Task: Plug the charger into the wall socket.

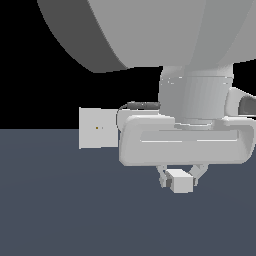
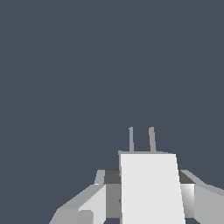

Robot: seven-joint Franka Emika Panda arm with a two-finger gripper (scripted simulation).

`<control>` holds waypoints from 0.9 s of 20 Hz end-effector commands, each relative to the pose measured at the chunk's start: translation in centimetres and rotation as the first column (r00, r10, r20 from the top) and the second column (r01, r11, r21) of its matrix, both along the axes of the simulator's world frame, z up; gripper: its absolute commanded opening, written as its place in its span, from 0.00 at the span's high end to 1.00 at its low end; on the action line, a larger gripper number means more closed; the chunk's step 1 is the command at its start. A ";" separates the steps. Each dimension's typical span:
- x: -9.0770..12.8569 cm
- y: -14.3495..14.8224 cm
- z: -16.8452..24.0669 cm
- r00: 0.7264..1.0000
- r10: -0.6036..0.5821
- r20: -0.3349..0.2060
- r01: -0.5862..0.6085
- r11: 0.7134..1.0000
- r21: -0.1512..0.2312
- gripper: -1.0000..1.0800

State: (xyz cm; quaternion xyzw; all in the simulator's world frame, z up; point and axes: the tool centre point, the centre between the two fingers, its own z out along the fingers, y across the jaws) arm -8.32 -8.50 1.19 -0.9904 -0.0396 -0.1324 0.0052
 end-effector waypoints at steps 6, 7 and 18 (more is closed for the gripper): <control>0.1 0.3 0.2 1.000 0.006 0.000 -0.006 1.000 0.000 1.00; 0.2 0.5 0.3 1.000 0.010 0.000 -0.010 1.000 0.000 1.00; 2.8 7.3 4.9 0.990 0.144 0.000 -0.144 0.990 -0.001 1.00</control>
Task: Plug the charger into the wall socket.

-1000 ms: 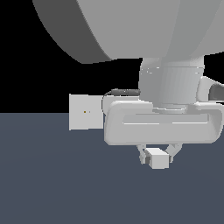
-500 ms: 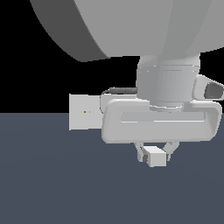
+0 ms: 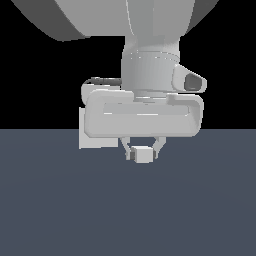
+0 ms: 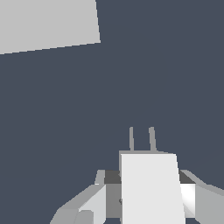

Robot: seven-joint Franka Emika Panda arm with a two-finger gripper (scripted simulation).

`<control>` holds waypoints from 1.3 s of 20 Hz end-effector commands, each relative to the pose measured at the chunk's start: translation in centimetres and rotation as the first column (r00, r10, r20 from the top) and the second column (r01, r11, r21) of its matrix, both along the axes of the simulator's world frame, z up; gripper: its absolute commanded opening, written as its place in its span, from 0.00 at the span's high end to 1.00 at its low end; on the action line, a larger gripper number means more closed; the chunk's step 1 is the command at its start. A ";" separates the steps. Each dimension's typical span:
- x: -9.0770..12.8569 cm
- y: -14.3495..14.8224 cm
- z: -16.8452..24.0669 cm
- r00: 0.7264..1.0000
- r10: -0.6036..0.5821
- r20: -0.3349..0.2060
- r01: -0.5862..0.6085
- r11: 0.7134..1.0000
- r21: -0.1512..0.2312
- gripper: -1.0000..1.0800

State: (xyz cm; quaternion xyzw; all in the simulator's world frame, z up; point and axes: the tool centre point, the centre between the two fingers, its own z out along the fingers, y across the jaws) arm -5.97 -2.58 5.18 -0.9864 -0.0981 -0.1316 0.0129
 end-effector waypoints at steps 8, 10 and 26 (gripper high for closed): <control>1.8 6.5 4.2 0.992 0.125 0.000 -0.125 0.992 -0.001 1.00; 1.9 7.1 4.6 0.991 0.137 0.000 -0.137 0.991 -0.001 1.00; 3.5 8.0 4.8 0.990 0.144 0.001 -0.144 0.990 -0.001 1.00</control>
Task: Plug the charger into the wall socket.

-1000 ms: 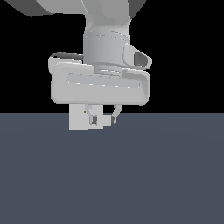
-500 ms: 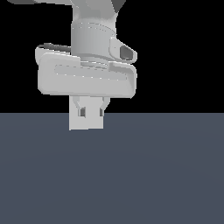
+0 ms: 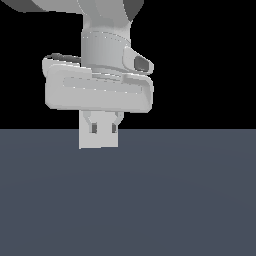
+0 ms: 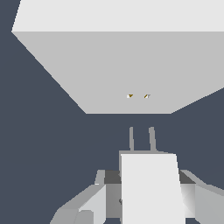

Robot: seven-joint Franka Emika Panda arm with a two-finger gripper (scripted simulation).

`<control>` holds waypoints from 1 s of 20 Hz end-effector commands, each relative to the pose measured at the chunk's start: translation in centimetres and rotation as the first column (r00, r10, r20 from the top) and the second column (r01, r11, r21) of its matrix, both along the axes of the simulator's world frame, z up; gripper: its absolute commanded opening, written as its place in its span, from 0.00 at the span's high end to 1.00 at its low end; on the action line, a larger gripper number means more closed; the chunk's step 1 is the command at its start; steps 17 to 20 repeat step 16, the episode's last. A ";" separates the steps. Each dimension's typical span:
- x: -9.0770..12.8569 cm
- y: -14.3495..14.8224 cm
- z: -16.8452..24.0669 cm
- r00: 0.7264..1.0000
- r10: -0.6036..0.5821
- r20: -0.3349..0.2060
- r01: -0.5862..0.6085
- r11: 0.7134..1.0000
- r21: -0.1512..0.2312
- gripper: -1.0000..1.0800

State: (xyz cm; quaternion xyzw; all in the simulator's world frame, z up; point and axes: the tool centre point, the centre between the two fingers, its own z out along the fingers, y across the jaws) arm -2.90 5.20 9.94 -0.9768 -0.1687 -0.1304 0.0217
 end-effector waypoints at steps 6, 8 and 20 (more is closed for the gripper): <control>2.6 1.0 0.0 1.000 0.001 0.001 -0.001 1.000 0.000 1.00; 3.1 1.2 0.0 1.000 0.002 0.000 -0.002 1.000 0.001 1.00; 3.7 1.4 0.1 1.000 0.002 0.000 -0.002 1.000 0.002 1.00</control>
